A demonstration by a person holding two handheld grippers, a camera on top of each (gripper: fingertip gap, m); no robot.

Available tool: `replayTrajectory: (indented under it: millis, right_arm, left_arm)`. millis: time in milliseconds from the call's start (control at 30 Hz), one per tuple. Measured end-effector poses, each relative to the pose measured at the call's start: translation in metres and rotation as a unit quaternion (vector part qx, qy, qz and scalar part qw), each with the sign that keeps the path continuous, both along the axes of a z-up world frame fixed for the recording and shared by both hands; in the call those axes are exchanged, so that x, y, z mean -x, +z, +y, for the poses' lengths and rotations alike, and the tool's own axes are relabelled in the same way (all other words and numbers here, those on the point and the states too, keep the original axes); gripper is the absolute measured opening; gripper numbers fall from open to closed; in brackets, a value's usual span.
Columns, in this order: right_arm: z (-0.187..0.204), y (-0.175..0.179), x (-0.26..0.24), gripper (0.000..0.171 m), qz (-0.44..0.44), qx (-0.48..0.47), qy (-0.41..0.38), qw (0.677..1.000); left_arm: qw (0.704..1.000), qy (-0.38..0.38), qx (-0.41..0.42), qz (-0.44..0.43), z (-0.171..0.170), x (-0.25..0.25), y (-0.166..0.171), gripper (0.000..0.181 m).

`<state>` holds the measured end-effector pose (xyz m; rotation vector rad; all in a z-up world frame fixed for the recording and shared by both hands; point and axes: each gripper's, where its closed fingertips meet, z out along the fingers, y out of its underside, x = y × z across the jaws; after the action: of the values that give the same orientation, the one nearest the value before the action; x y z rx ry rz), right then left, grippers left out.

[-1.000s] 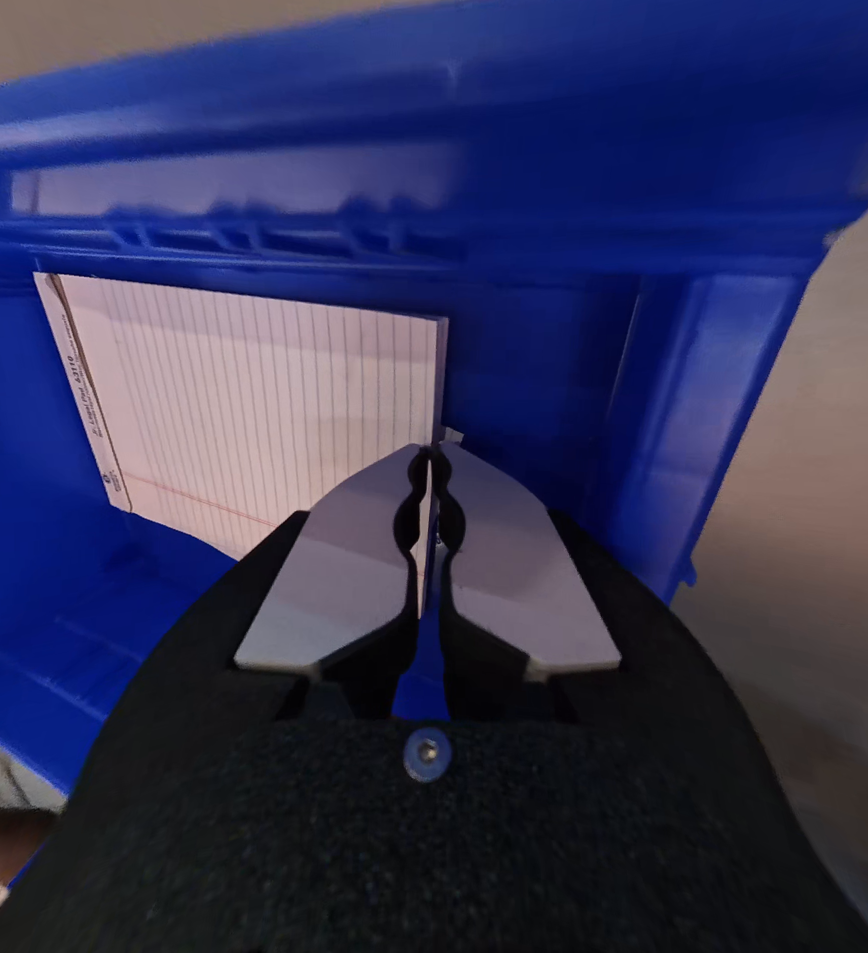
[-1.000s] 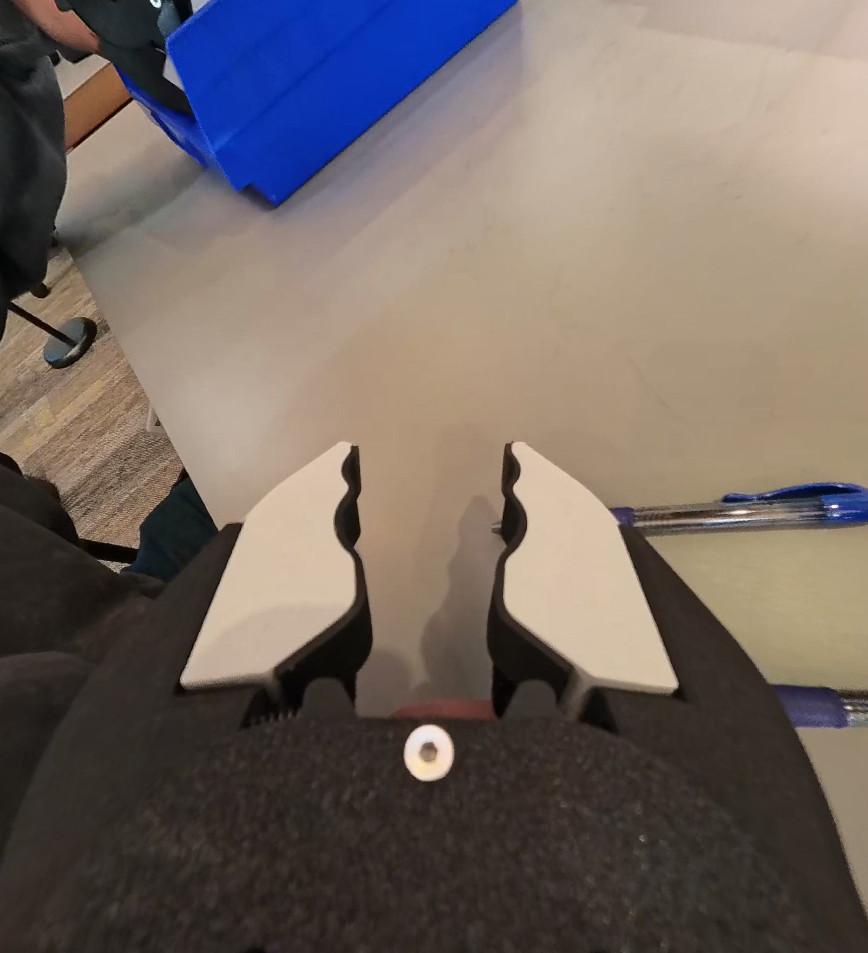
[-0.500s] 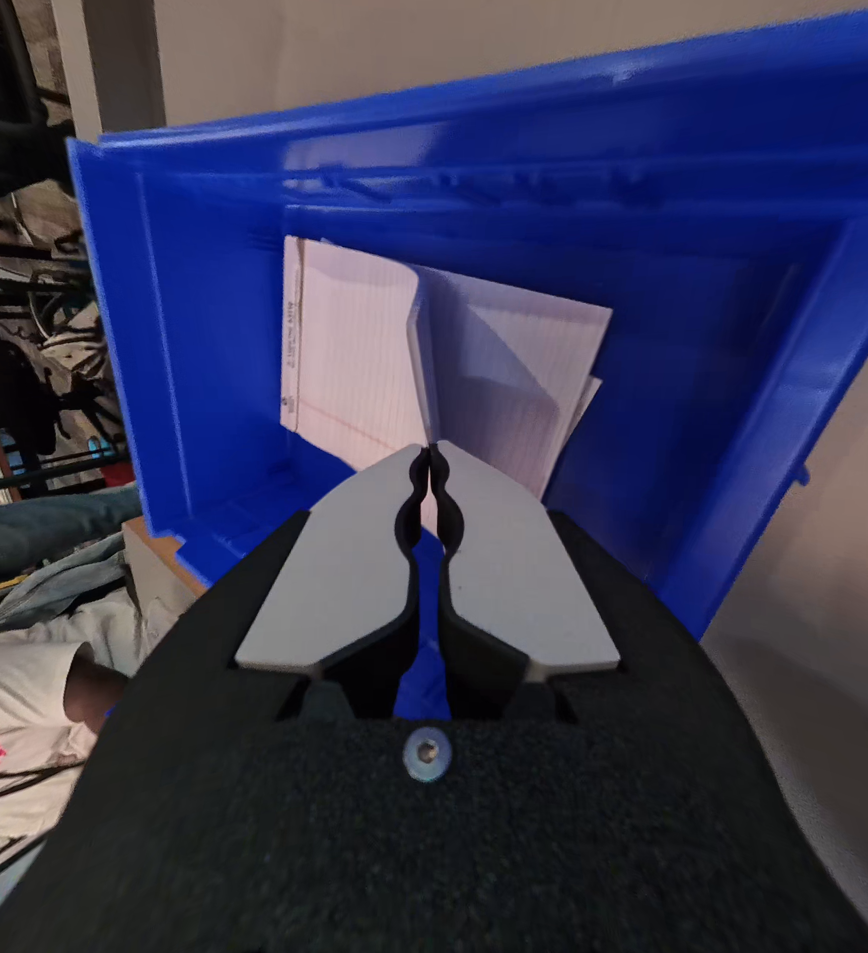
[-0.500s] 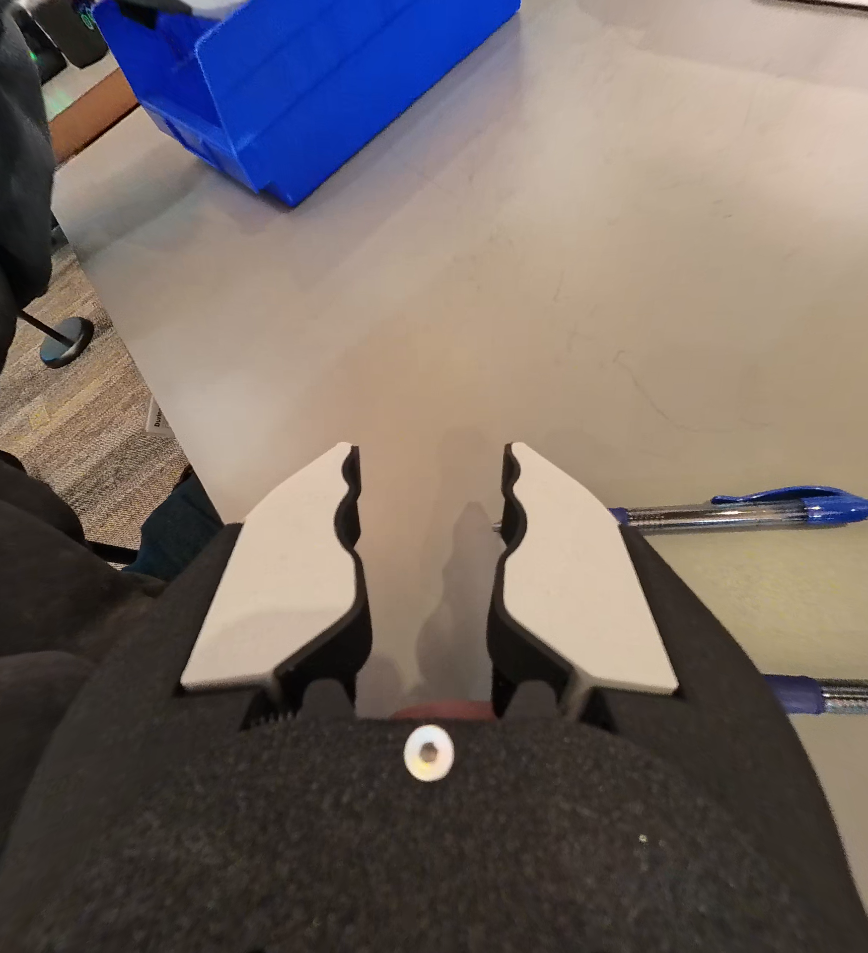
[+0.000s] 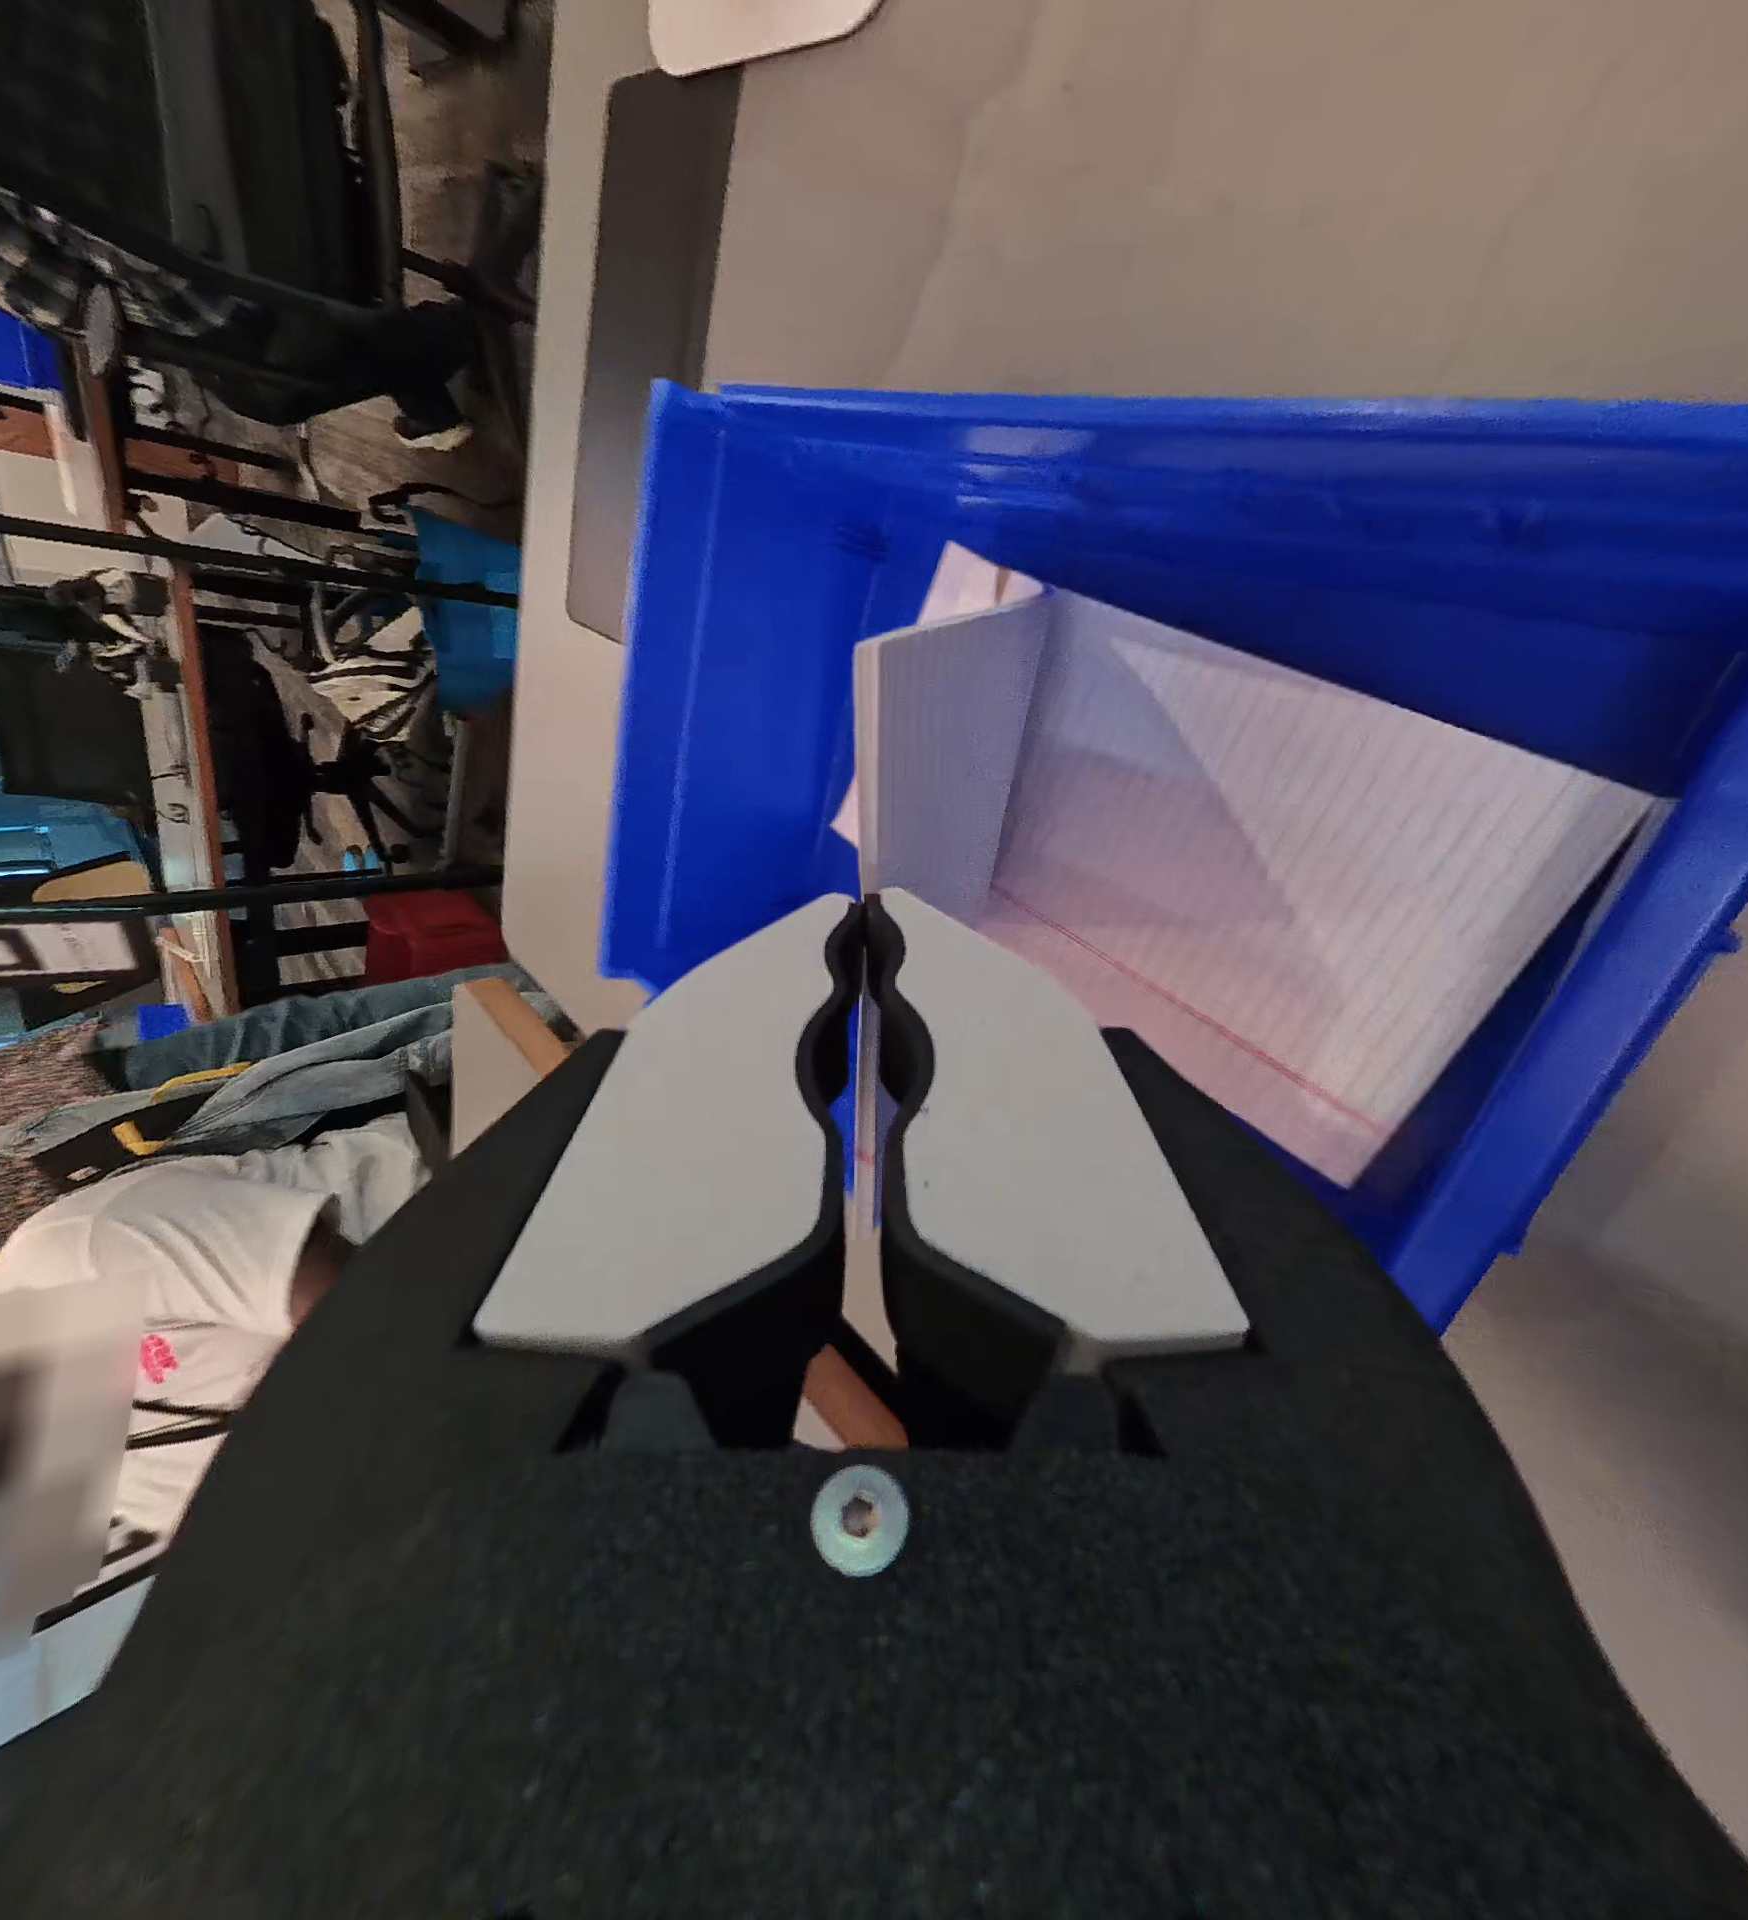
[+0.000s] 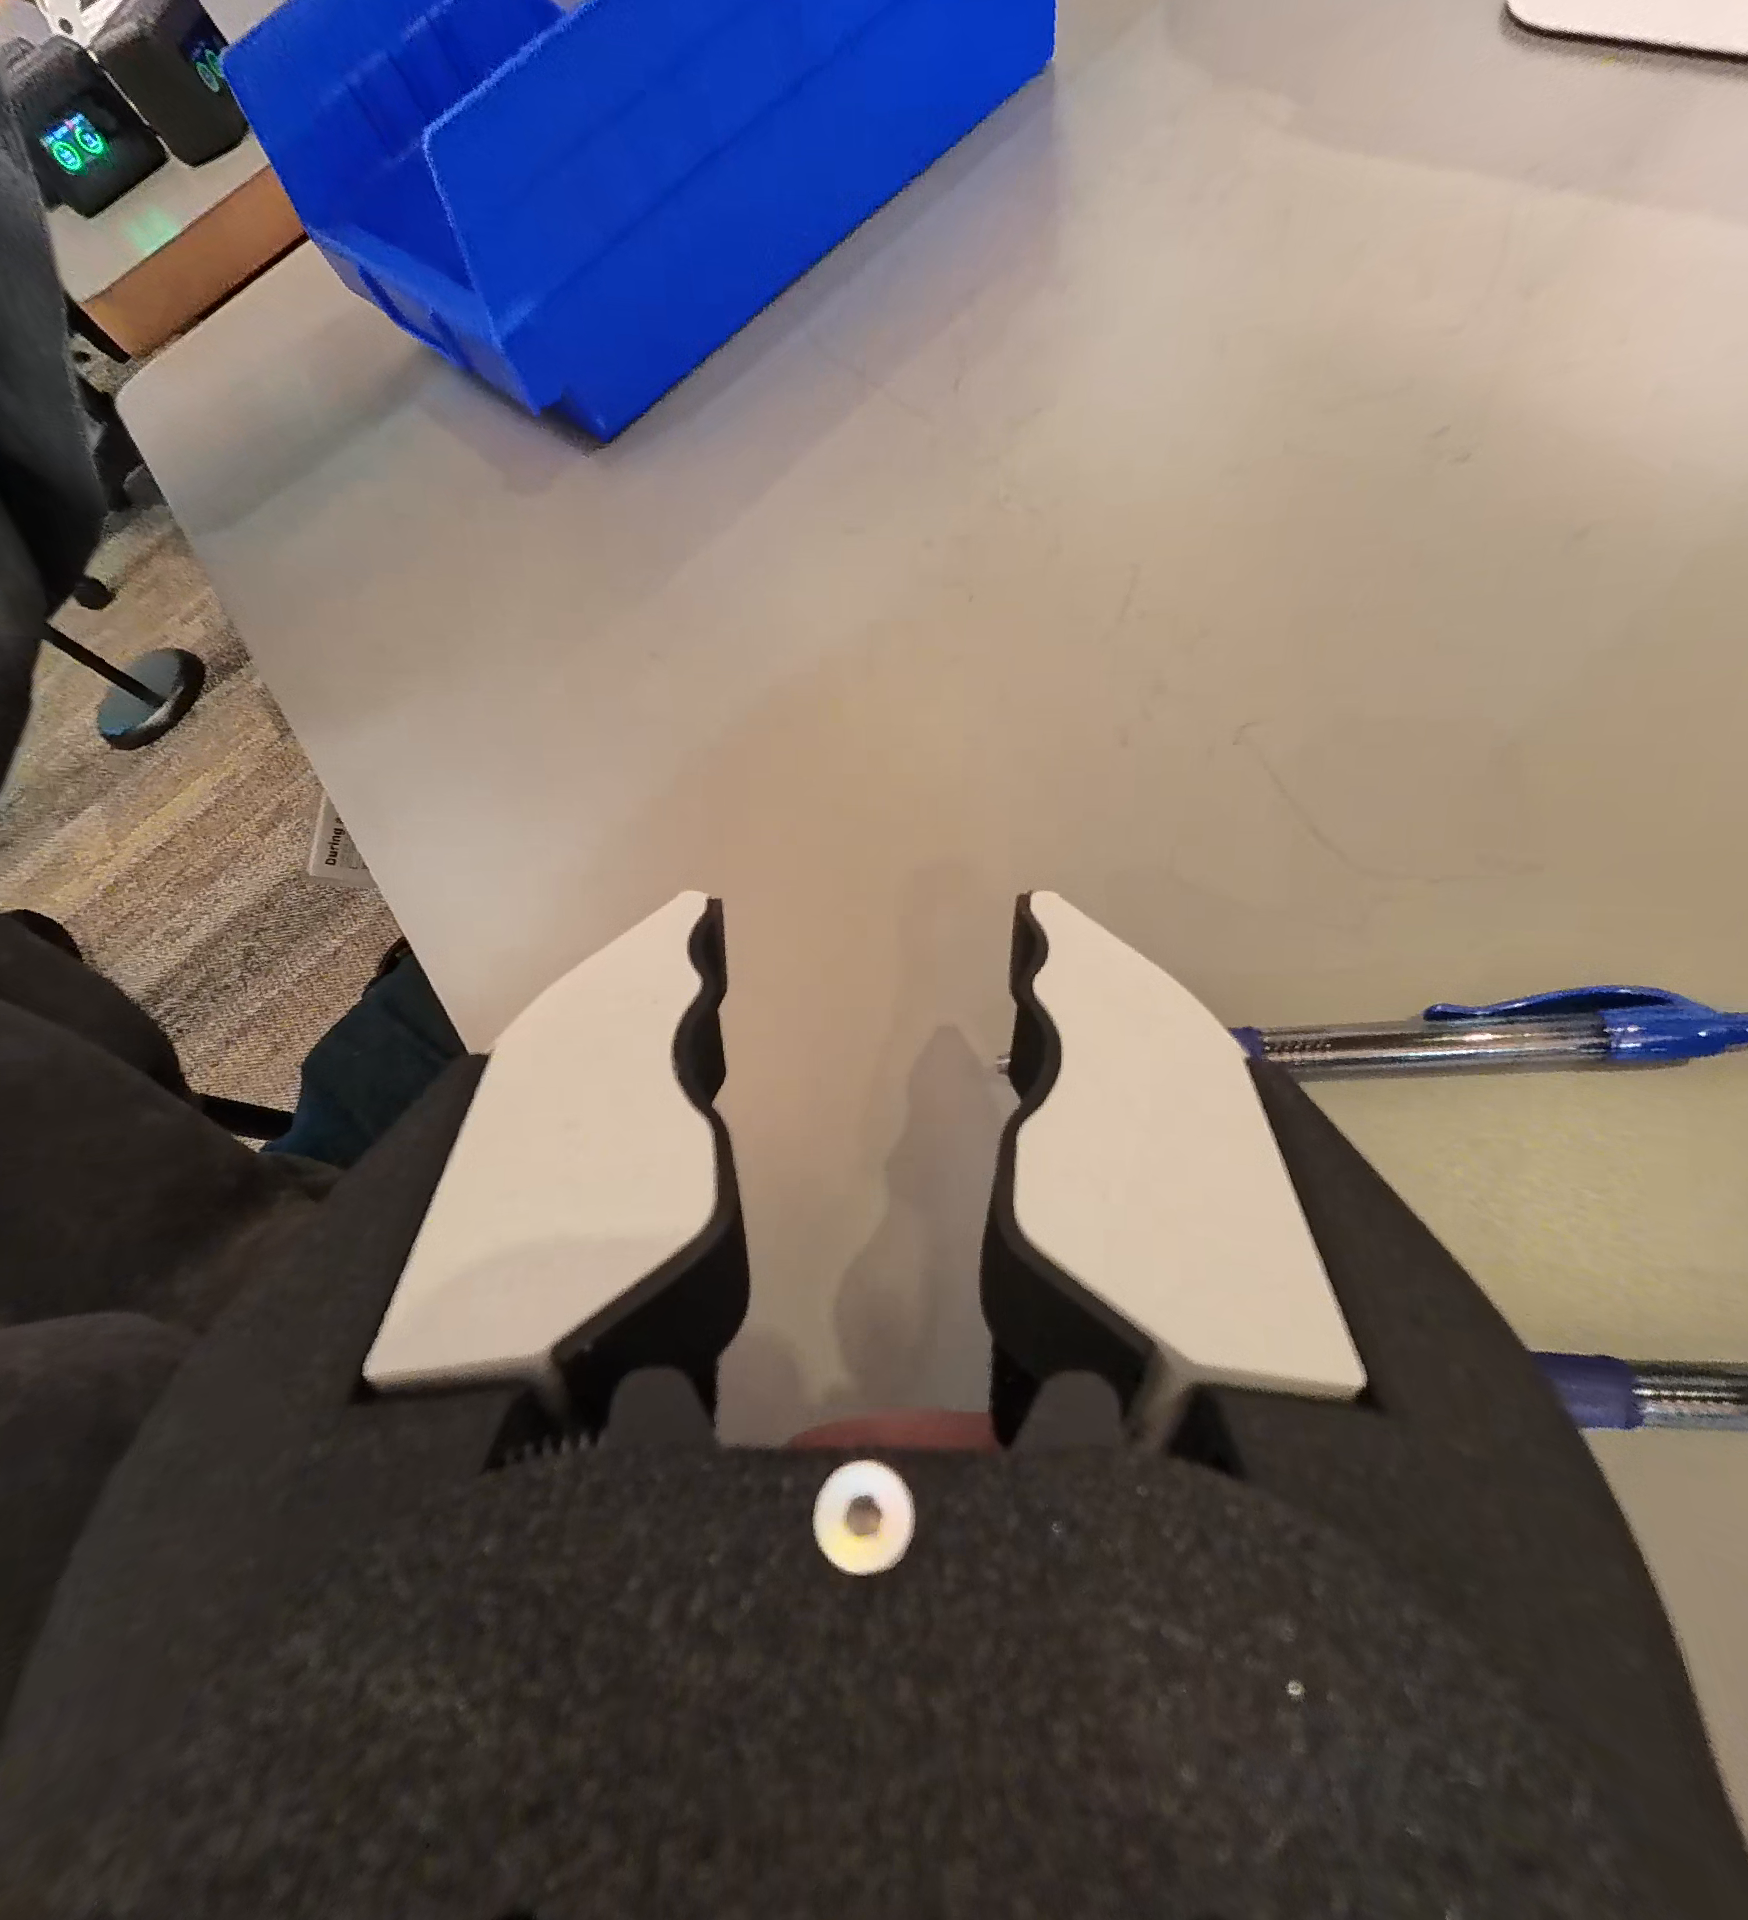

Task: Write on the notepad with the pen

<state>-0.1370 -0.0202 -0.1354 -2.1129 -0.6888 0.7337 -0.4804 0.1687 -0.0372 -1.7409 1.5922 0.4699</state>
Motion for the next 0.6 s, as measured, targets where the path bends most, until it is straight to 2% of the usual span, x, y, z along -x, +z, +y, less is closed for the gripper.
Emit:
replayTrajectory:
  millis: [600]
  right_arm:
    - [-0.011, 0.014, 0.002, 0.053, 0.014, -0.022, 0.011, 1.0]
  left_arm:
    - [0.99, -0.007, -0.135, 0.036, 0.009, -0.021, 0.158, 0.0]
